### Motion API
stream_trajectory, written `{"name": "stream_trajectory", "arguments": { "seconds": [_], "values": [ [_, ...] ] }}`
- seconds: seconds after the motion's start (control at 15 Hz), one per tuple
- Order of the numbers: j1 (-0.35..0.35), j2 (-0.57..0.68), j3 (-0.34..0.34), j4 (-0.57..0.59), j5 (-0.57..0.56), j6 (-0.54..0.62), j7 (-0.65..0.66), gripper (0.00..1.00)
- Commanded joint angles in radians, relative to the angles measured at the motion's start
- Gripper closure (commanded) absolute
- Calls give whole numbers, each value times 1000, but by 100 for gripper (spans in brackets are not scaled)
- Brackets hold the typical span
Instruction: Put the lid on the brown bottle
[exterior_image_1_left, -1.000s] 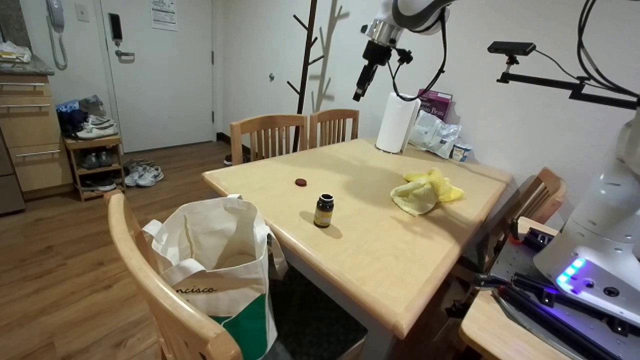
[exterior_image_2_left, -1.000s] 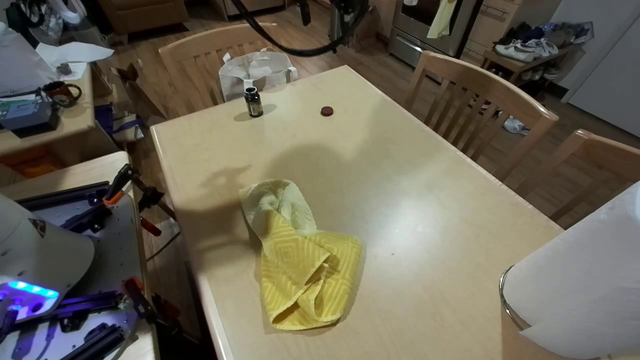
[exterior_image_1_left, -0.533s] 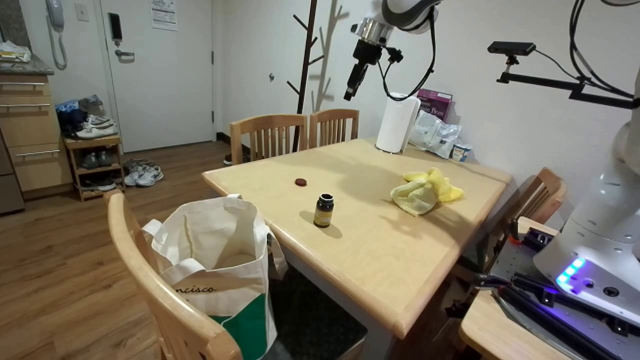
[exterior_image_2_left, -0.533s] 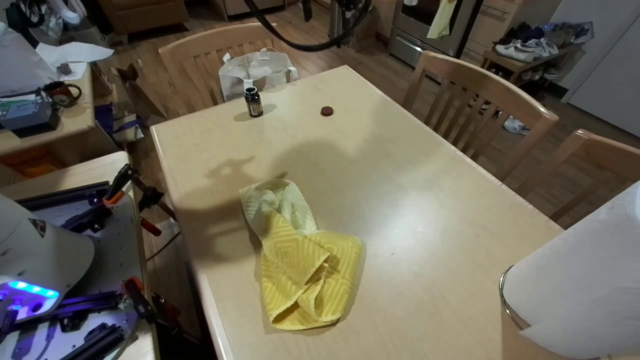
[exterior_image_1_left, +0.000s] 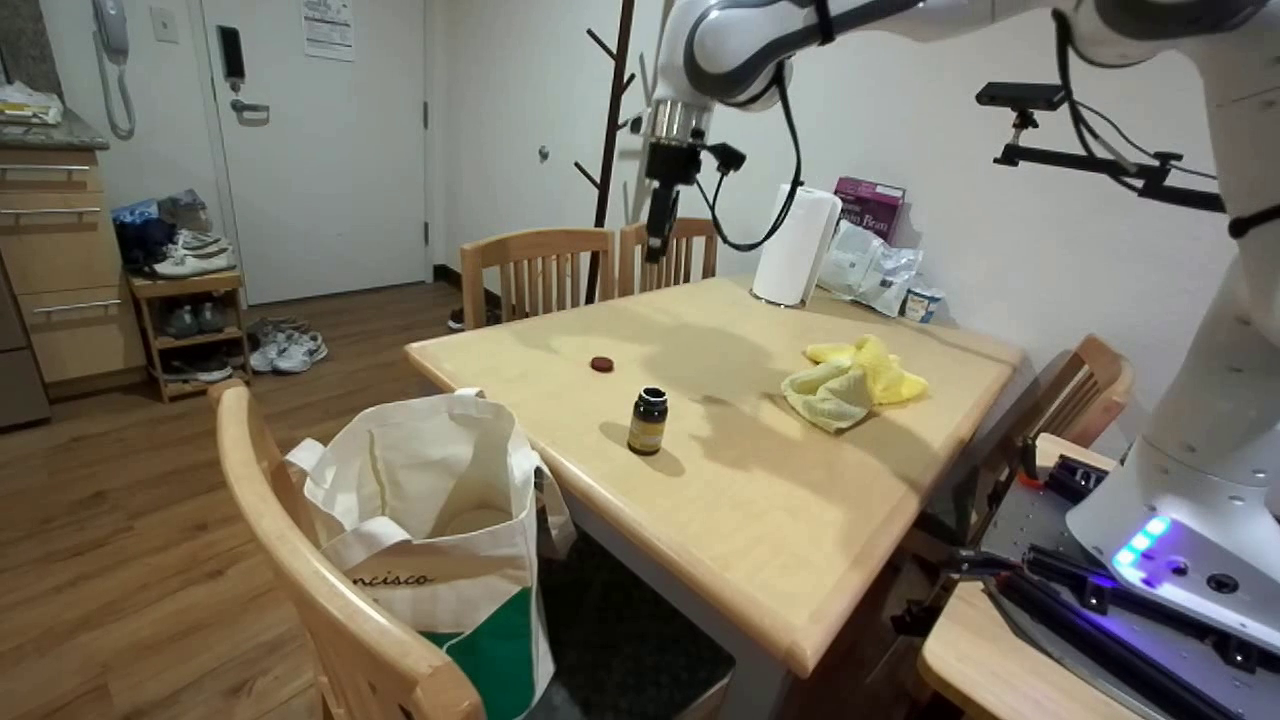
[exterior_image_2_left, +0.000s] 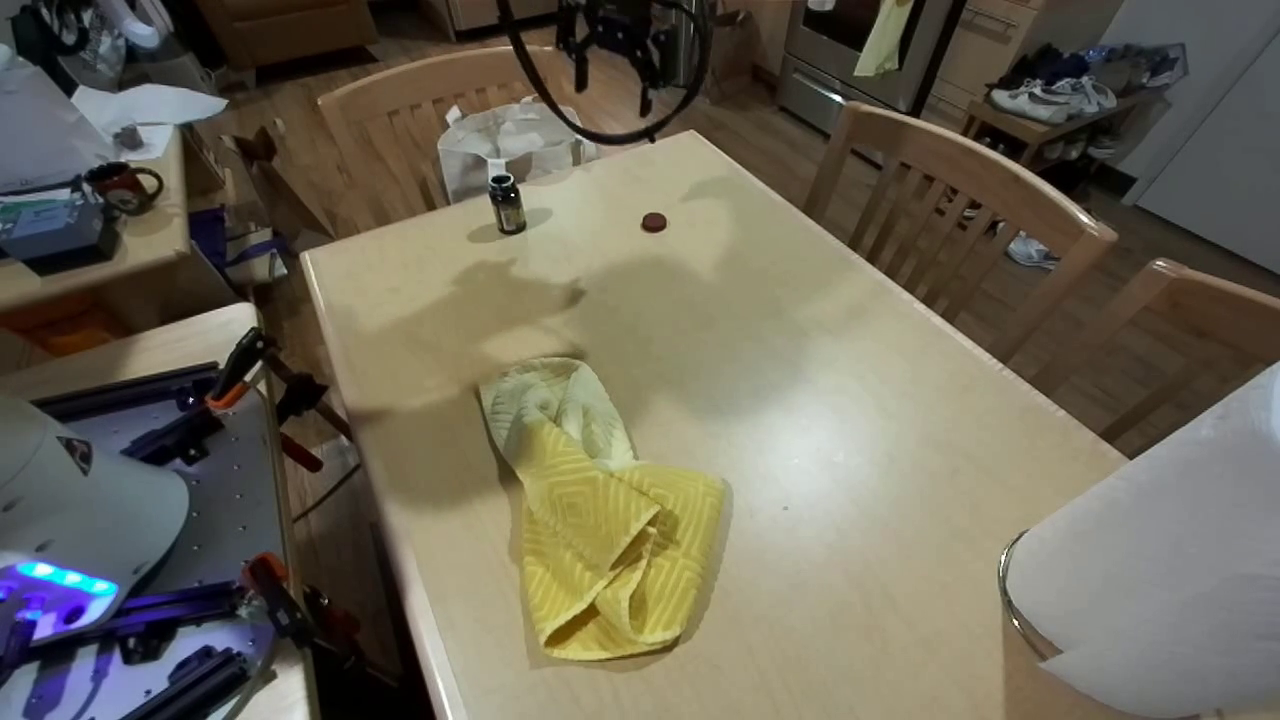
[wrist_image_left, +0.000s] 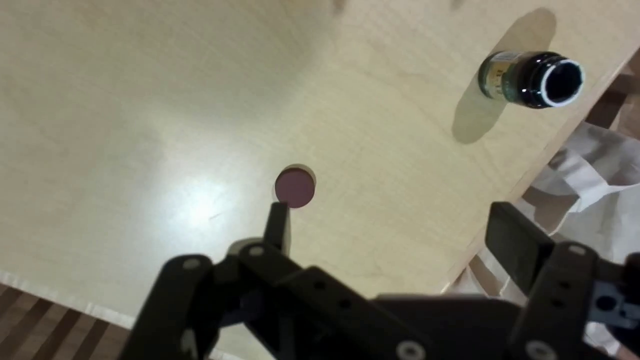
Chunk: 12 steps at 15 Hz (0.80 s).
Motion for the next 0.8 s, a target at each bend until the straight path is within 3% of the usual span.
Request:
{"name": "stream_trajectory", "arguments": {
  "seconds": [0.0, 0.13, 0.2, 0.4, 0.47, 0.73],
  "values": [
    [35, 203, -29, 225, -84, -47, 58, 0],
    [32, 271, -23, 302, -92, -61, 27, 0],
    [24, 202, -16, 188, -77, -8, 37, 0],
    [24, 234, -15, 212, -77, -7, 37, 0],
    [40, 227, -41, 179, -85, 81, 123, 0],
    [68, 284, -81, 173, -95, 166, 289, 0]
  ]
}}
